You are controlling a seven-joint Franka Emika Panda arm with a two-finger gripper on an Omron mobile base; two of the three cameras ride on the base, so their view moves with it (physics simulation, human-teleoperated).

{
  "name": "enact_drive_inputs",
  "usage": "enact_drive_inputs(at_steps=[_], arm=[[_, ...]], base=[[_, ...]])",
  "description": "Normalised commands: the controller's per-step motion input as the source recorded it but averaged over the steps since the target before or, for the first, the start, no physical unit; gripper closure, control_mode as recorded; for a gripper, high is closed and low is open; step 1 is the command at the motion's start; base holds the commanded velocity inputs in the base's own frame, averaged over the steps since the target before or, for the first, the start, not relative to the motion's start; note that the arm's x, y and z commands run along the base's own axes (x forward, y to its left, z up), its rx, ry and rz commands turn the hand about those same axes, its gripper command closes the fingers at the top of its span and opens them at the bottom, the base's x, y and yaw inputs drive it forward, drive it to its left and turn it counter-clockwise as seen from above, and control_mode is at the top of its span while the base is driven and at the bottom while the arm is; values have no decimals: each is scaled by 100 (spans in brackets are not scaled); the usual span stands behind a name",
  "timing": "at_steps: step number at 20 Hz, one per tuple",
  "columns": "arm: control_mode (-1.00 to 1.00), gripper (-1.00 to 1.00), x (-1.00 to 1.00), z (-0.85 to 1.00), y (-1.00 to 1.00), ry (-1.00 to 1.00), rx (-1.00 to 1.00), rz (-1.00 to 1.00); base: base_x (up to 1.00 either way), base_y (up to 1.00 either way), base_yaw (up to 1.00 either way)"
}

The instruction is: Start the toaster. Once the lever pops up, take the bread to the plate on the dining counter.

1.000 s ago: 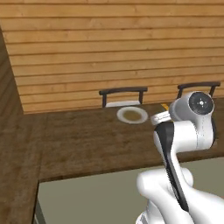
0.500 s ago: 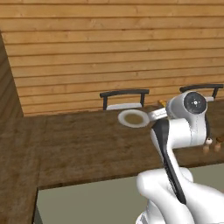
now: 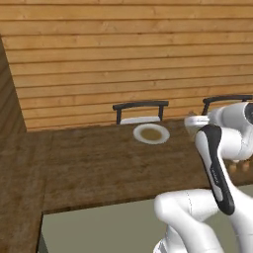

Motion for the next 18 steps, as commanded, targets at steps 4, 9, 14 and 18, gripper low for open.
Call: enact_drive_inputs(at_steps=[4,9,14,18], arm=[[-100,100,41,0,-33,0,43,0],[-100,100,59,-2,-4,0,30,0],[-100,100,69,-34,0,6,5,0],[-100,100,71,-44,0,4,0,0]], base=[[0,0,0],[0,0,0],[0,0,0],[0,0,0]])
